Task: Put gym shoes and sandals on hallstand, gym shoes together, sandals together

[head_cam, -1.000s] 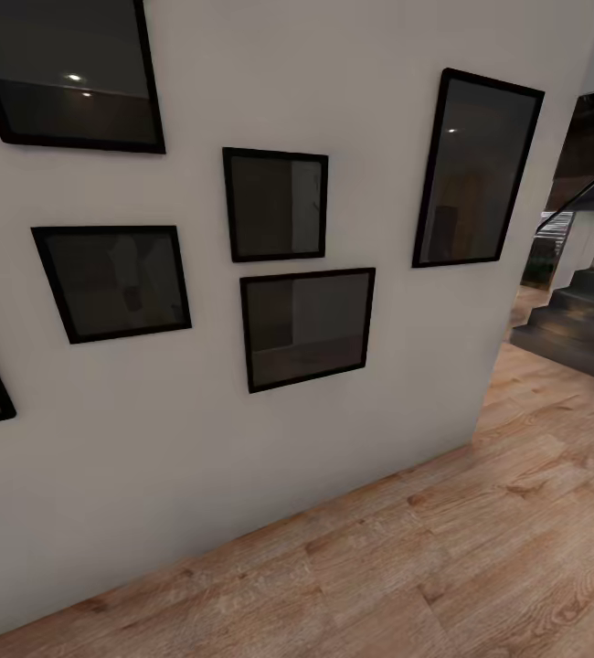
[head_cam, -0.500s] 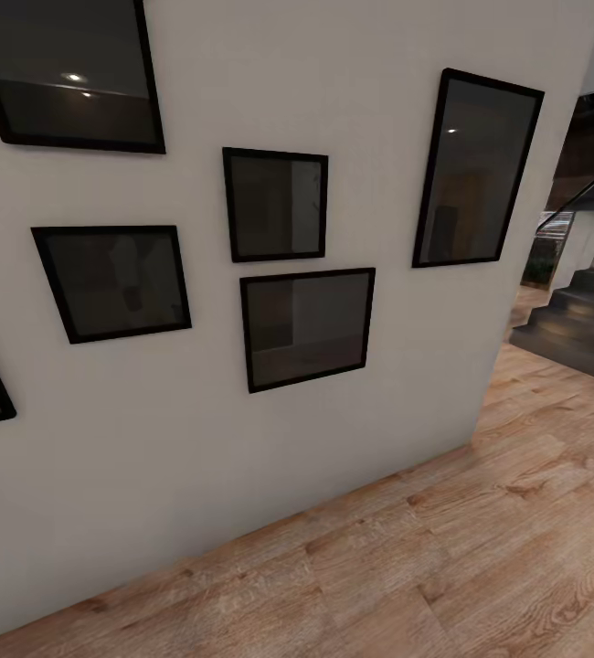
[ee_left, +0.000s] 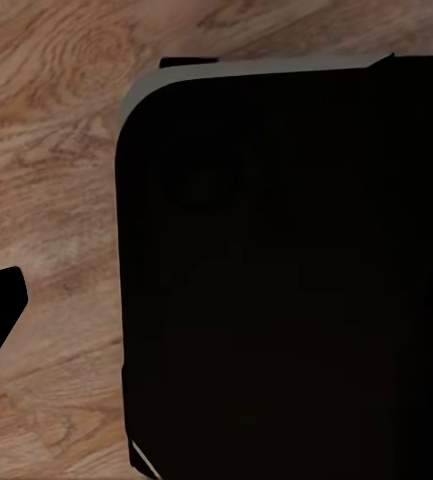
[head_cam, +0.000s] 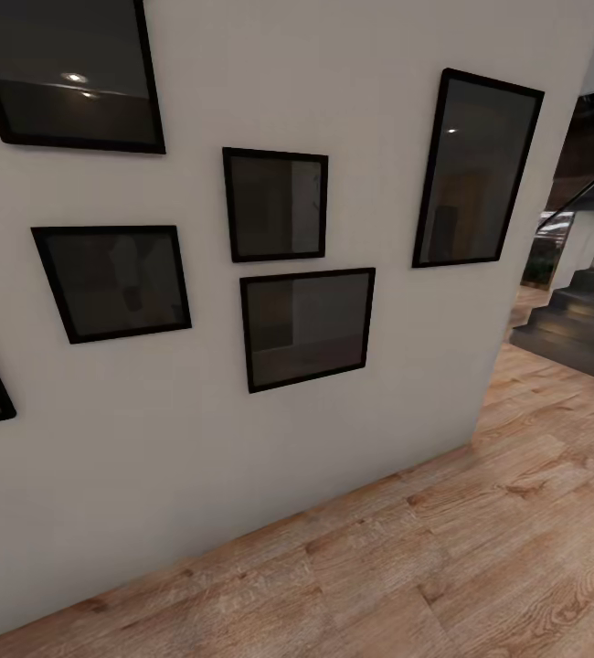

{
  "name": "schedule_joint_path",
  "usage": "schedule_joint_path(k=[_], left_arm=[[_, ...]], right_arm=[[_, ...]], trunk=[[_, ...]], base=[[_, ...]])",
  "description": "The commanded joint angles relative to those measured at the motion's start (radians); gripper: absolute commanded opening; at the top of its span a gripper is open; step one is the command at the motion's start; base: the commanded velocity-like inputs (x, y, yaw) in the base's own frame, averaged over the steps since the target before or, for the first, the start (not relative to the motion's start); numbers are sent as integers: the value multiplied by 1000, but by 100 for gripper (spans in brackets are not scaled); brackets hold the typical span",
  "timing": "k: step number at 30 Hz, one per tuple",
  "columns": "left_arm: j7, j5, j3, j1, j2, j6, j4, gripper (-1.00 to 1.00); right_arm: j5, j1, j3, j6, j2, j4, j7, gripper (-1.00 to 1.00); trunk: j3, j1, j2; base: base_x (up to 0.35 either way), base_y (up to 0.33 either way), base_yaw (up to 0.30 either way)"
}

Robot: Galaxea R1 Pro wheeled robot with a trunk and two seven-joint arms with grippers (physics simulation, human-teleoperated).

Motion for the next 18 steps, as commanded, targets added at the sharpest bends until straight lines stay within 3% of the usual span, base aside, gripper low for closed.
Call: schedule_joint_path(k=[1,9,17,18], left_arm=[[0,2,1,0,0,-8,-1,100],[0,5,-1,-1,-4,-53,-34,100],[0,-1,-1,-16,0,-97,-79,100],[0,-2,-1,-34,1,-200,-219,100]], right_arm=[[0,0,-1,-1,-6,-6,-1,100],[-3,-1,-7,-46,-51,-51,-1,100],[-14,-5,-12,-90,-53,-96,-1,100],[-27,-9,-14,-174,-54,-483,0,100]], trunk=[[-1,0,0],[-1,0,0],[-1,0,0],[-1,0,0]], base=[[0,0,0],[0,0,0],[0,0,0],[0,0,0]])
